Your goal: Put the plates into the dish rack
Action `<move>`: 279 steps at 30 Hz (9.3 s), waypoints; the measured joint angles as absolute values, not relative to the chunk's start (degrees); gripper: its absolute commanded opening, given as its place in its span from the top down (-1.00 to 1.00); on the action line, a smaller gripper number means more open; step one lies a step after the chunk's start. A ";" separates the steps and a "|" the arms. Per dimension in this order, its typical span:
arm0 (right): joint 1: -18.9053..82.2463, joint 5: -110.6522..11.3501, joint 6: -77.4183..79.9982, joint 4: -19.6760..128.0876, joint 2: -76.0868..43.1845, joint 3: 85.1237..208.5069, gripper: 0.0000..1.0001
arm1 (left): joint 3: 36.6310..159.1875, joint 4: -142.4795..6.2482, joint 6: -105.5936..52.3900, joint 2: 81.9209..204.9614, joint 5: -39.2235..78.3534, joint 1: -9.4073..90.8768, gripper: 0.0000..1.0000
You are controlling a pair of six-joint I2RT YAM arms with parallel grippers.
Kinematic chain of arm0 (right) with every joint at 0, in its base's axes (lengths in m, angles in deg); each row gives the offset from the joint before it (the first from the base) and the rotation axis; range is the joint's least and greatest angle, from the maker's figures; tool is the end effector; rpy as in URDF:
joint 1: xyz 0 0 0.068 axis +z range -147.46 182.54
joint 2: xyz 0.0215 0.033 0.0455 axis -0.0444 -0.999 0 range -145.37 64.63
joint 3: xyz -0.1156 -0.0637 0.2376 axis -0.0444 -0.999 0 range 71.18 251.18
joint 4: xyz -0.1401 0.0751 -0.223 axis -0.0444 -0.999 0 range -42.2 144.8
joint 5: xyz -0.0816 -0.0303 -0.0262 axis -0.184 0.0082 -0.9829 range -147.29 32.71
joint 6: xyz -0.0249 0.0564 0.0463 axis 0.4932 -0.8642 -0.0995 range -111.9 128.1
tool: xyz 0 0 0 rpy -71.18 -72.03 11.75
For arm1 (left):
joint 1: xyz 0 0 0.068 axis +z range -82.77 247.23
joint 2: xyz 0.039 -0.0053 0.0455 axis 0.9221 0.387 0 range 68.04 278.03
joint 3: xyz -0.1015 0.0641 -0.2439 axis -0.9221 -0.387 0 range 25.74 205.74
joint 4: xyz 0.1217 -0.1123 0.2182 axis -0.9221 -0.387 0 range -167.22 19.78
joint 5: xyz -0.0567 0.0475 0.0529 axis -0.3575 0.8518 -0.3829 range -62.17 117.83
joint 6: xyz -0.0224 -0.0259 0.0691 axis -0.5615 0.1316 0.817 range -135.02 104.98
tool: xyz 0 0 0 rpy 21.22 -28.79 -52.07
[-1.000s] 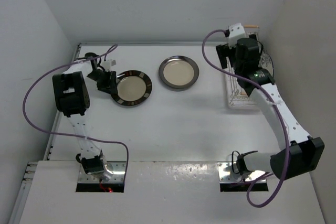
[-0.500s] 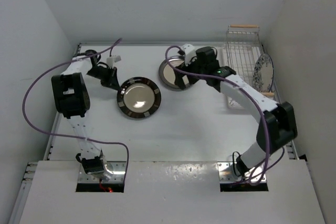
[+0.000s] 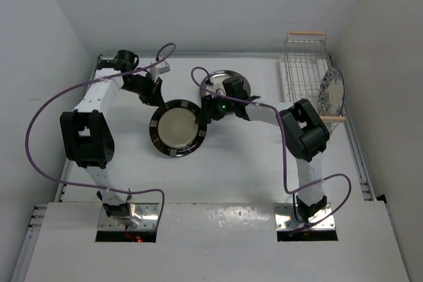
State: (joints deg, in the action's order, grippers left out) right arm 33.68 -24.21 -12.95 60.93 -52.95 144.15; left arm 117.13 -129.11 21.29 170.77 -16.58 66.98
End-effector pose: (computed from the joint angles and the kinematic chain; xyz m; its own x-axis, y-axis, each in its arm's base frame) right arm 0.3826 0.2731 0.1278 -0.7841 -0.1220 -0.6085 -0.5543 0.5787 0.5983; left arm 0.3836 -0.0477 0.2643 -0.6163 0.4258 -0.6625 0.7505 0.5724 -0.3304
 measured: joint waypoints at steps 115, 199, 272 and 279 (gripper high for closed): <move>-4.83 -78.66 22.13 41.94 -15.09 142.01 -0.19 | 124.89 -120.26 -3.19 170.66 9.32 77.58 -1.00; 10.71 -55.77 -4.19 39.86 -17.52 148.28 1.00 | 119.87 -120.89 -1.98 168.43 11.60 77.82 -1.00; -1.47 -72.69 40.94 52.93 -17.89 134.58 0.79 | 119.58 -121.16 -0.89 168.41 11.18 77.65 -1.00; -2.91 -73.74 37.91 55.01 -17.17 132.68 0.13 | 119.58 -121.22 -0.89 168.41 11.20 77.65 -1.00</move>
State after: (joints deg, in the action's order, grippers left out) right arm -2.91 -73.74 37.91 55.01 -17.17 132.68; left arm 119.58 -121.22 -0.89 168.41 11.20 77.65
